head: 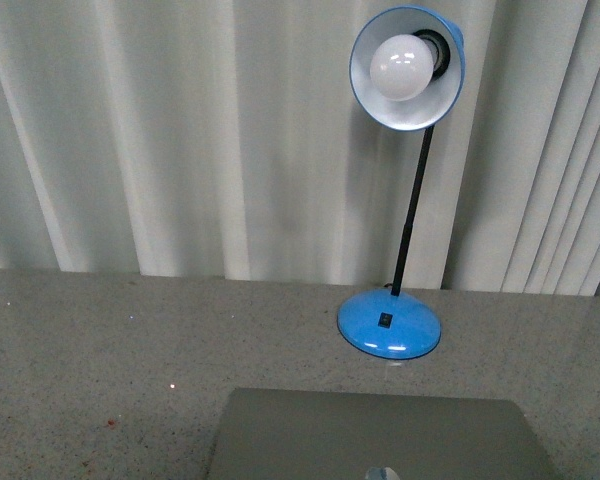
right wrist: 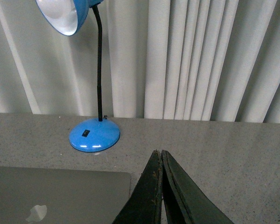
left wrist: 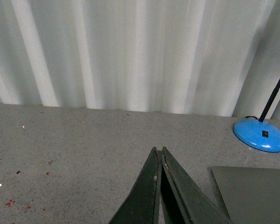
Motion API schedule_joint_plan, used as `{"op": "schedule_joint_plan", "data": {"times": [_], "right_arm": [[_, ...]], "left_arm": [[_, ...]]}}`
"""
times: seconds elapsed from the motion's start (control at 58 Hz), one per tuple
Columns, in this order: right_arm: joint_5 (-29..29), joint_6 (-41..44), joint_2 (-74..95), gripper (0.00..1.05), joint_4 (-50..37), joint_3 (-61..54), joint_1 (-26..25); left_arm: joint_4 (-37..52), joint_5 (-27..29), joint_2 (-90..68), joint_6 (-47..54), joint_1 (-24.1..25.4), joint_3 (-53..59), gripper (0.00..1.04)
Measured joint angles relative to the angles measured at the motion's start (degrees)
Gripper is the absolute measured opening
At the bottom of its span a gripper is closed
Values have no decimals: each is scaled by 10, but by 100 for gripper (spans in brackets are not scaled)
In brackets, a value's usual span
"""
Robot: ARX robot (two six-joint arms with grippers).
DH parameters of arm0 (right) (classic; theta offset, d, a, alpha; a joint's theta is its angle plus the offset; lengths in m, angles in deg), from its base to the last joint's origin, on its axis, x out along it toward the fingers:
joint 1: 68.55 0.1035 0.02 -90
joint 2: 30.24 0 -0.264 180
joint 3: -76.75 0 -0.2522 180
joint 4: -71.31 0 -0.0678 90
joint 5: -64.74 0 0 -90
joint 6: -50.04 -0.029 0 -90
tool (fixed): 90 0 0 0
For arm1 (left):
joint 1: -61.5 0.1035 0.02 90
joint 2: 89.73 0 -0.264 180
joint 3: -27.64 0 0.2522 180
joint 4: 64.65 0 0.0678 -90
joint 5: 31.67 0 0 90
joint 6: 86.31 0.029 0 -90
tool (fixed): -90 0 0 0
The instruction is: Close laptop
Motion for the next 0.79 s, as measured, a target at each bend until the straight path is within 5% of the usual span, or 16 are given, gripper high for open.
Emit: {"op": "schedule_joint_plan", "data": {"times": [0.276,0.397,0.517,0.793], "right_arm": [[0,0,-54,3,53,0,0],[0,0,-73,3,71,0,0],[0,0,-159,3,174,0,0],[0,0,-176,3,179,0,0]], "left_arm": [[-42,0,42,0,0,0,4],[-140,0,124,0,0,0,4],[-144,0,140,0,0,0,4],[-144,0,141,0,0,0,4]]}}
